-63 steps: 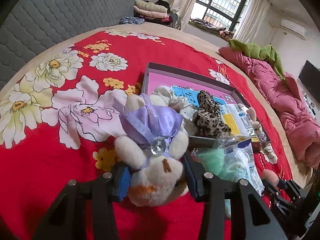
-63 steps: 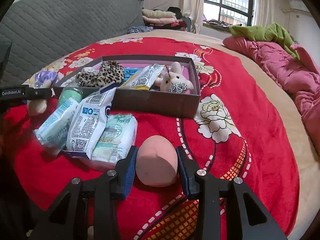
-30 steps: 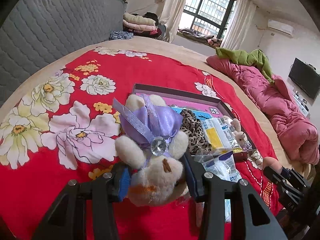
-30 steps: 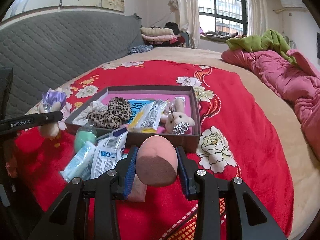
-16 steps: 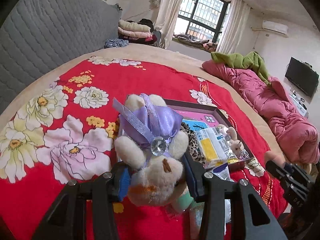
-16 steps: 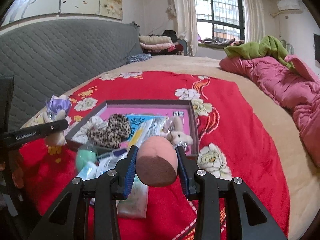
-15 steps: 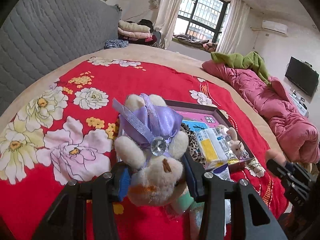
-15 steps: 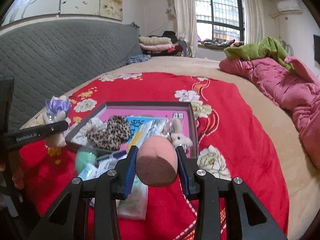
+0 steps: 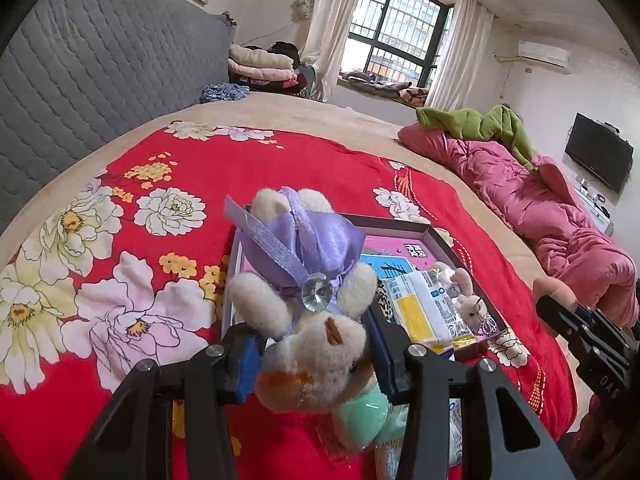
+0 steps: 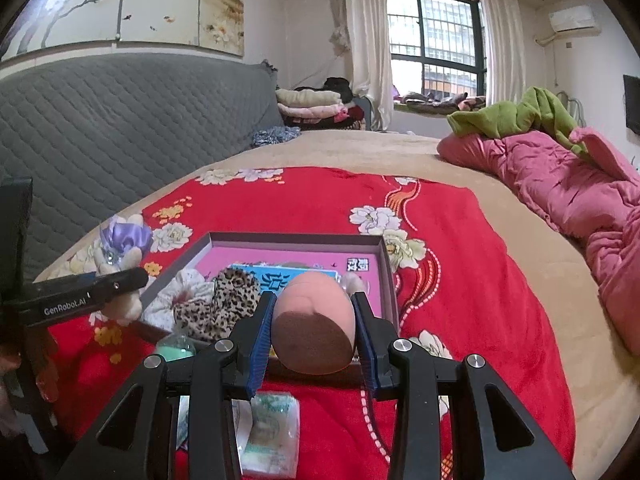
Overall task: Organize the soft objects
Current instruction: 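Lift the bear plush with the left tool while the right tool lifts the pink sponge, then carry the bear plush and pink sponge over the pink box with both tools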
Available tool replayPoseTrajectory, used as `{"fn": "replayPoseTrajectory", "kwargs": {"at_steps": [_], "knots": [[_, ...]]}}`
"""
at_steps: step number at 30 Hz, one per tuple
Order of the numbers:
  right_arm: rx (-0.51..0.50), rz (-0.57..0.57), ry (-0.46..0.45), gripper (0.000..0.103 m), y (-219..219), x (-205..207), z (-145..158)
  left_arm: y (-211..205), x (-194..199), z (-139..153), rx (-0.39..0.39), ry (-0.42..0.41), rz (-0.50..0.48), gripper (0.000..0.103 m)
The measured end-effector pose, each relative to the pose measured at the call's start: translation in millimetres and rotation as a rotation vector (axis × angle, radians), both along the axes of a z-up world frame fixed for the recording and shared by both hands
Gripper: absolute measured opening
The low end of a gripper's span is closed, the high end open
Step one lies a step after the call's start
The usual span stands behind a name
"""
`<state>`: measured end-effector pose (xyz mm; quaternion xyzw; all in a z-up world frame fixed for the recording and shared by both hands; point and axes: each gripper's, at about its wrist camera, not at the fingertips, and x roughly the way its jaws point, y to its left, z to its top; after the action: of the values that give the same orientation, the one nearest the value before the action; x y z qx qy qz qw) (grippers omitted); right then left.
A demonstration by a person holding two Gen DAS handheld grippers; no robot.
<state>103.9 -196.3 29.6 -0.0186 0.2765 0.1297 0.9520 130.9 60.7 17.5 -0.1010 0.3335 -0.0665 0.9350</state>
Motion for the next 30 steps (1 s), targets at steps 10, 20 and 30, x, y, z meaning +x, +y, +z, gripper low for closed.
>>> {"fn": "replayPoseTrajectory", "kwargs": {"at_steps": [10,20,30], "knots": [[-0.021,-0.003,-0.047,0.039,8,12,13,0,10,1,-0.004,0.005,-0.019,0.047],[-0.05,-0.019,-0.082,0.039,12,27,21,1,23,-6,0.01,0.037,-0.056,0.047],[-0.042,0.019,-0.052,0.039,29,44,9,2,33,-18,0.019,0.078,-0.063,0.047]]}}
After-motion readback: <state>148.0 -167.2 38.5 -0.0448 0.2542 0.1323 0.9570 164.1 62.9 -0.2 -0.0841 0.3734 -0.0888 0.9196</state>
